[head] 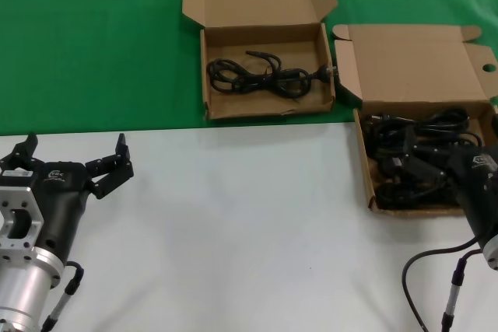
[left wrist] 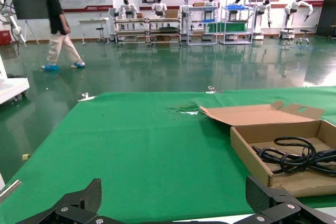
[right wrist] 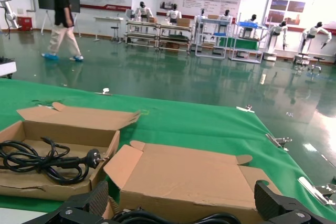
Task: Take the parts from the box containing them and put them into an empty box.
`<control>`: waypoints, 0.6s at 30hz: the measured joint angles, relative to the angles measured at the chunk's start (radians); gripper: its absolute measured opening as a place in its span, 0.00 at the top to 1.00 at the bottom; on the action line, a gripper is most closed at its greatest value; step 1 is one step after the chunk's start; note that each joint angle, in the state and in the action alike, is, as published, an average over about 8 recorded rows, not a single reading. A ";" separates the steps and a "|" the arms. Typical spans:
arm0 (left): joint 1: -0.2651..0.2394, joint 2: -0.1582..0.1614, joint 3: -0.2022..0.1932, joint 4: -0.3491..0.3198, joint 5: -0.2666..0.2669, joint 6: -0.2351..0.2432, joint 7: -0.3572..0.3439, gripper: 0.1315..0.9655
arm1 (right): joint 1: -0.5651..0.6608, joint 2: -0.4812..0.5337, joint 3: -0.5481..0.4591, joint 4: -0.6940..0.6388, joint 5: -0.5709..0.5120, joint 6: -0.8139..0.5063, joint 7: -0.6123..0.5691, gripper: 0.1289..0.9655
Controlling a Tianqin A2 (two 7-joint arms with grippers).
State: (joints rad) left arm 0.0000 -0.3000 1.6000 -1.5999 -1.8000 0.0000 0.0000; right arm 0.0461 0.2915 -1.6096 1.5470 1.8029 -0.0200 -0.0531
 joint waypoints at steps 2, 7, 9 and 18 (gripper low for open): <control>0.000 0.000 0.000 0.000 0.000 0.000 0.000 0.00 | 0.000 0.000 0.000 0.000 0.000 0.000 0.000 0.00; 0.000 0.000 0.000 0.000 0.000 0.000 0.000 0.00 | 0.000 0.000 0.000 0.000 0.000 0.000 0.000 0.00; 0.000 0.000 0.000 0.000 0.000 0.000 0.000 0.00 | 0.000 0.000 0.000 0.000 0.000 0.000 0.000 0.00; 0.000 0.000 0.000 0.000 0.000 0.000 0.000 0.00 | 0.000 0.000 0.000 0.000 0.000 0.000 0.000 0.00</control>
State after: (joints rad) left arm 0.0000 -0.3000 1.6000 -1.5999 -1.8000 0.0000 -0.0001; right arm 0.0461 0.2915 -1.6096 1.5470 1.8029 -0.0200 -0.0531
